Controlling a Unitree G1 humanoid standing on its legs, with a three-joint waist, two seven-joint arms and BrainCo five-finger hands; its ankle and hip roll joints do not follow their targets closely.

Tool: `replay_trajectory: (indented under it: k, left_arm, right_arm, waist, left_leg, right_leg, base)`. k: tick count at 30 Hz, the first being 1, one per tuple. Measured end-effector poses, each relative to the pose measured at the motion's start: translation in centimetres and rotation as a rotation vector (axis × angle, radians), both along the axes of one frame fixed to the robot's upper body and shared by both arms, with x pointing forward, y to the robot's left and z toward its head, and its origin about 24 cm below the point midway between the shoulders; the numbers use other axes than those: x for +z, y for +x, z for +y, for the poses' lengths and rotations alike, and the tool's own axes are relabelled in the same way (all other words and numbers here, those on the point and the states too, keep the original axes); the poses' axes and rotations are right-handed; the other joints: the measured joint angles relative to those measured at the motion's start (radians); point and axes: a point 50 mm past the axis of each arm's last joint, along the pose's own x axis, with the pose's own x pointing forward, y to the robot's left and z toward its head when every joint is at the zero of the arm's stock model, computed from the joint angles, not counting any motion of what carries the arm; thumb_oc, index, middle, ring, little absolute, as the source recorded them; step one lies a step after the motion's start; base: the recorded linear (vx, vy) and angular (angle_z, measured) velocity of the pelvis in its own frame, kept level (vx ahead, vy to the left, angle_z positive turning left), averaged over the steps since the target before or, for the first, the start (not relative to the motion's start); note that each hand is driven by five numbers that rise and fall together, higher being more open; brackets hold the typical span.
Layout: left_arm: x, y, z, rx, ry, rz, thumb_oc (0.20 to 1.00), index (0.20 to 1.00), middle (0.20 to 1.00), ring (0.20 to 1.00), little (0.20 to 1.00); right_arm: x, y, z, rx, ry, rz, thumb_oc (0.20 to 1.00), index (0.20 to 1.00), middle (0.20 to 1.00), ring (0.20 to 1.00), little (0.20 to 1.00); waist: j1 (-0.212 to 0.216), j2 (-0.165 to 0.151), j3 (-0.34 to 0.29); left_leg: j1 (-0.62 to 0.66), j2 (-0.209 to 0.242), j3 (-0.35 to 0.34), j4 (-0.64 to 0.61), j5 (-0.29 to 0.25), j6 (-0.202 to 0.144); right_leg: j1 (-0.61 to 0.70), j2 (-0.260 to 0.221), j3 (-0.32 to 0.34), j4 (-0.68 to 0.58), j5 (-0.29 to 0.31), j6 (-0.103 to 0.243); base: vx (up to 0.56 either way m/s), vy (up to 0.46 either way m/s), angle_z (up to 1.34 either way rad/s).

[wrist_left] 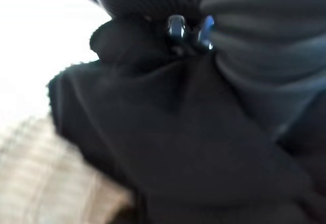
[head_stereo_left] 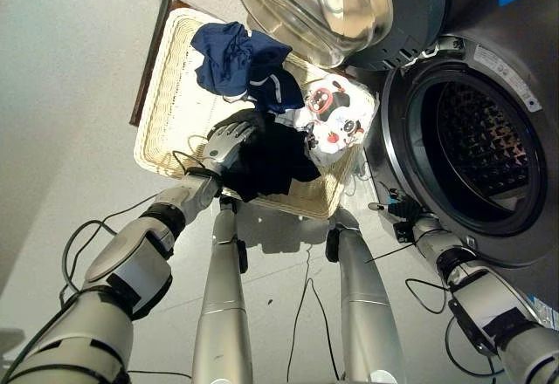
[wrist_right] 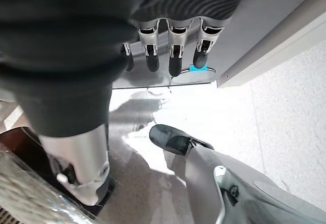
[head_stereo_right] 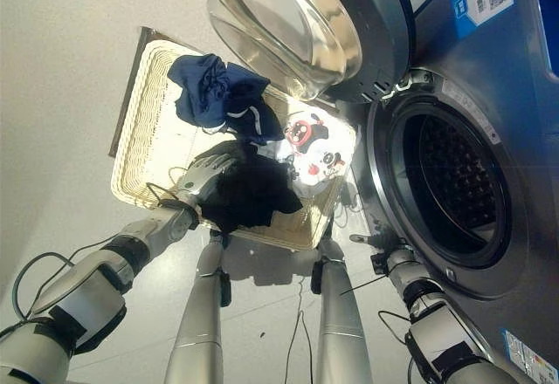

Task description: Put the clothes into the washing machine.

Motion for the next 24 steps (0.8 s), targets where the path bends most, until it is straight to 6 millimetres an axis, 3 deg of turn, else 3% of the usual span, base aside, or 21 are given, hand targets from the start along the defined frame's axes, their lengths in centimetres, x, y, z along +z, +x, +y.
replay_trajectory:
  k: [2,16,20,23,24]
  left_arm:
    - [0.4,0.3,-0.2,0.014,0.006,0.004,0.200,0.200,0.200,0.200,0.200]
    - [-2.5,-0.2,-0.6,0.035,0.033,0.149,0.200,0.200,0.200,0.200,0.200]
    - [-2.6,-0.2,-0.6,0.040,0.023,0.151,0.200,0.200,0.200,0.200,0.200]
    - [-2.7,-0.3,-0.4,0.065,-0.094,0.150,0.200,0.200,0.200,0.200,0.200]
    - [-3.0,-0.5,-0.2,0.091,-0.215,0.145,0.200,0.200,0.200,0.200,0.200]
  right_arm:
    - [-0.1,0.0,0.3,0.000,0.003,0.000,1.000,1.000,1.000,1.000,1.000]
    - [0.3,0.4,0.8,-0.006,0.018,-0.039,1.000,1.000,1.000,1.000,1.000]
    - [0.8,0.7,0.9,-0.026,0.090,-0.098,1.000,1.000,1.000,1.000,1.000]
    - [1.7,1.2,1.3,-0.036,0.181,-0.174,1.000,1.000,1.000,1.000,1.000]
    - [2.4,1.6,1.6,-0.034,0.240,-0.236,1.000,1.000,1.000,1.000,1.000]
  waist:
    - [-0.003,-0.004,-0.003]
    - [-0.002,-0.012,-0.007]
    - [-0.001,-0.012,-0.007]
    - [-0.002,-0.012,-0.007]
    - [-0.002,-0.011,-0.007]
  left_leg:
    - [0.000,0.000,0.001,0.003,-0.003,0.002]
    - [0.004,-0.001,0.019,0.019,-0.009,0.002]
    - [0.004,-0.001,0.019,0.020,-0.009,0.002]
    - [0.004,-0.001,0.019,0.019,-0.009,0.002]
    - [0.004,-0.001,0.020,0.019,-0.009,0.002]
  right_leg:
    - [0.007,0.001,0.001,-0.008,0.006,0.001]
    - [0.008,0.001,0.015,-0.009,0.011,0.003]
    - [0.008,0.001,0.016,-0.009,0.011,0.003]
    - [0.008,0.001,0.016,-0.009,0.013,0.000]
    - [0.007,0.001,0.017,-0.009,0.013,0.000]
  base:
    - [0.01,-0.005,-0.04]
    - [0.00,-0.001,-0.01]
    - [0.00,0.000,0.00]
    - [0.00,0.000,0.00]
    - [0.00,0.000,0.00]
